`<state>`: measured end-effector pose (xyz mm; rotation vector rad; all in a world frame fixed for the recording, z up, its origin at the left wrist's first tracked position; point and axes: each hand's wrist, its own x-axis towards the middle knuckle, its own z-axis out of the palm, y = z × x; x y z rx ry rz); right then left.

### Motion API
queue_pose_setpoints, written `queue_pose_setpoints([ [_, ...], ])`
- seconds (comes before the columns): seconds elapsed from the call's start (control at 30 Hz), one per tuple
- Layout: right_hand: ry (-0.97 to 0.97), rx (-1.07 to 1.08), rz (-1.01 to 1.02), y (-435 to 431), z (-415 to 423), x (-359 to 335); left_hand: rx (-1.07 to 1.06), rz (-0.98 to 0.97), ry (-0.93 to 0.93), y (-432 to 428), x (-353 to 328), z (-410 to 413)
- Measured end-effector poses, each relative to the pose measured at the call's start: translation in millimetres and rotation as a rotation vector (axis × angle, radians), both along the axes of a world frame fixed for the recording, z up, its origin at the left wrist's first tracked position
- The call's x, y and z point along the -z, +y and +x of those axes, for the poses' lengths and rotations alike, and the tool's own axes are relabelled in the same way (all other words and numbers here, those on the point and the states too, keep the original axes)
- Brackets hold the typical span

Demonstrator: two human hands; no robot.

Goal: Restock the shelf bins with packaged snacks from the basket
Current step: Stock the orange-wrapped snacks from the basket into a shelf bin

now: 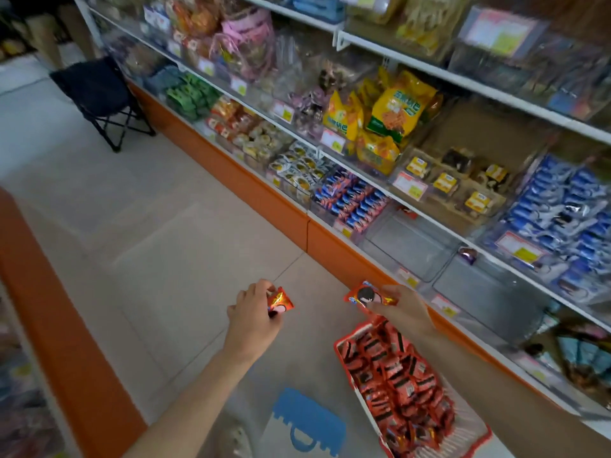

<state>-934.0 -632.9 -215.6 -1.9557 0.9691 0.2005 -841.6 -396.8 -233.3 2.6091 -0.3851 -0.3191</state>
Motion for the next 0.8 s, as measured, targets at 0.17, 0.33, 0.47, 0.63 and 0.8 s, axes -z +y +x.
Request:
queue_pose_setpoints([
  [0.17,0.004,0.044,-0.107,44,58,-41,0.113,0.067,-0.032,45,-33,78],
  [0.33,-0.056,0.132,-0.134,75,96,-78,0.244,0.100,-0.014,57,-51,127],
  [0.47,-0.058,0.198,-0.120,78,111,-76,0.358,0.069,0.027,32,-49,146],
  [0.63,-0.032,0.321,-0.143,62,118,-61,0.474,0.014,0.076,-15,-50,167],
  [0.8,-0.017,0.413,-0.138,27,132,-43,0.560,0.004,0.090,-55,-49,205],
])
